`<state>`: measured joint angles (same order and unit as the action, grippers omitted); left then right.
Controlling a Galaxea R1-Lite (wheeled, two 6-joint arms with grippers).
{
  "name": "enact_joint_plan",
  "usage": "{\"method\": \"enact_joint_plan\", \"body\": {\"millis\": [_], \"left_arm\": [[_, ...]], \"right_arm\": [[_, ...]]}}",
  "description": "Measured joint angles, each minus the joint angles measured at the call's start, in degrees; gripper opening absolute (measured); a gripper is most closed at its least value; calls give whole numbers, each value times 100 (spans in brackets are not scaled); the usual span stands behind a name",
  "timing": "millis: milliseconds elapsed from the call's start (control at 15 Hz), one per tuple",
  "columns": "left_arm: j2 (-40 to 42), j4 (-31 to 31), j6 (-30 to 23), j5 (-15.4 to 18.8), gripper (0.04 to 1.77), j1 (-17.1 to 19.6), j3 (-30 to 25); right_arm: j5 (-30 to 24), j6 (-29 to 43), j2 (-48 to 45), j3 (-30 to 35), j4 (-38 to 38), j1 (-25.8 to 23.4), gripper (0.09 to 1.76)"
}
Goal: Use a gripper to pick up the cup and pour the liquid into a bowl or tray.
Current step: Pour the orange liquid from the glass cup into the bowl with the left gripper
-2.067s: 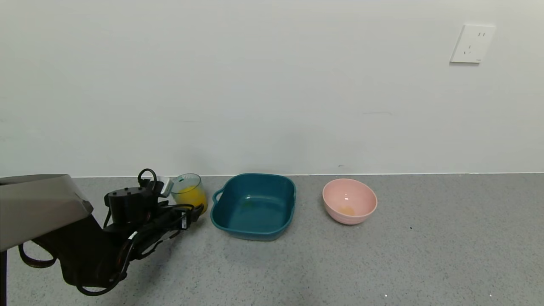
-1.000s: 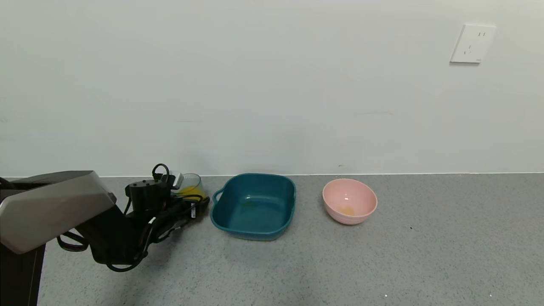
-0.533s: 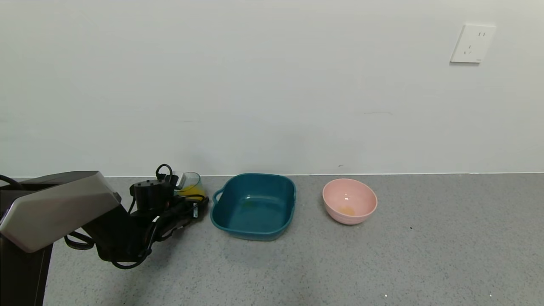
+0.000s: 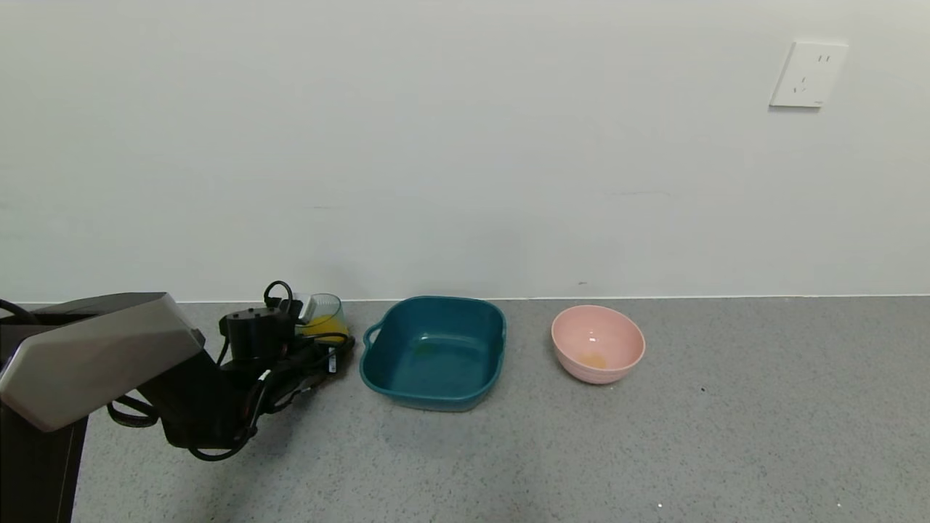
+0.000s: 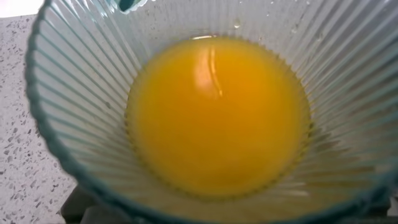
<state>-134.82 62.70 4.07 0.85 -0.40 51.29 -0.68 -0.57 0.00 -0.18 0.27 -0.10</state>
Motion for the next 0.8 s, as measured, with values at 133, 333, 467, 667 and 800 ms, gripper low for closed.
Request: {"method": "enact_joint_plan", "body": {"millis": [133, 333, 467, 667, 800], "left_arm": [[34, -13, 2, 0, 129, 5, -11], [135, -35, 0, 0, 129, 13, -46], [257, -129, 2, 2, 129, 27, -29], [603, -586, 9, 24, 129, 40, 41], [924, -956, 46, 27, 129, 38, 78]], "right_arm": [[0, 0, 0, 0, 0, 0, 171], [0, 0, 0, 0, -2, 0, 171], [0, 0, 0, 0, 0, 0, 171], [0, -2, 0, 0, 0, 0, 171], [0, 0, 0, 0, 0, 0, 171]]}}
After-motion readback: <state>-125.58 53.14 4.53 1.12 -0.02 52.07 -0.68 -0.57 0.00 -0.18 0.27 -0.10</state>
